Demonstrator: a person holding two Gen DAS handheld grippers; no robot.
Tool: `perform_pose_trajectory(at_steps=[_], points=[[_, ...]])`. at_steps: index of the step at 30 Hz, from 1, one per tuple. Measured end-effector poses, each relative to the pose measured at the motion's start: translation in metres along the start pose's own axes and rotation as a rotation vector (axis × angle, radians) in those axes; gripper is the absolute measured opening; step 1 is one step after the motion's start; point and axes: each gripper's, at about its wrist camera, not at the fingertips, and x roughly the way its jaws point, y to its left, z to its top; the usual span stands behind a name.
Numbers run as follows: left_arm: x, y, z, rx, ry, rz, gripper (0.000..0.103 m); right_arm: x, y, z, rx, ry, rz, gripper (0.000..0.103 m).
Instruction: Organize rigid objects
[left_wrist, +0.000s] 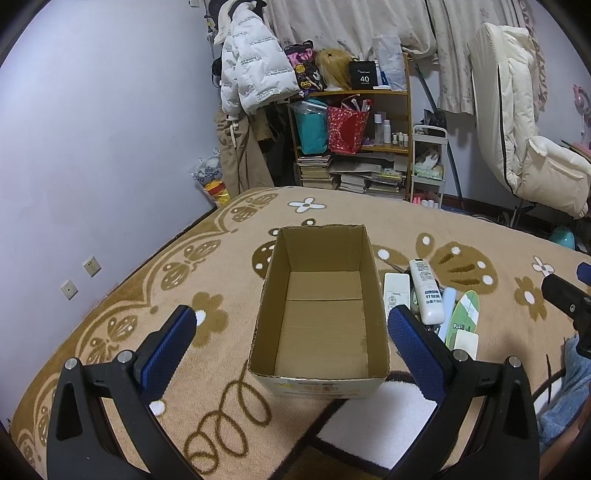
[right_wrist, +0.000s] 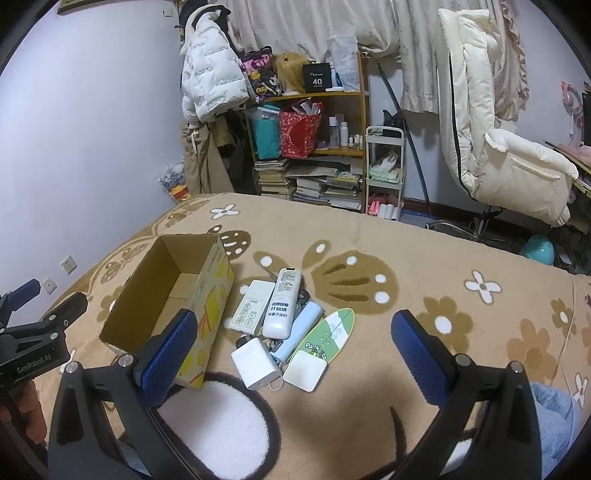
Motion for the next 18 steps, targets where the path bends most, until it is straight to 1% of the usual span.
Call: perform_pose_trajectory(at_steps=[12, 18], points=[[0.0016, -0.0015, -0.0032, 0.002, 0.003, 0.0, 0.103, 0.0006, 0.0048, -0.007, -0.004, 0.014, 0.002, 0.103], [0.0015, -0.0021, -0.002, 0.003, 0.004, 0.001, 0.103, 0.0013, 0.0034, -0.005, -0.003, 0.017, 0.002, 0.103]])
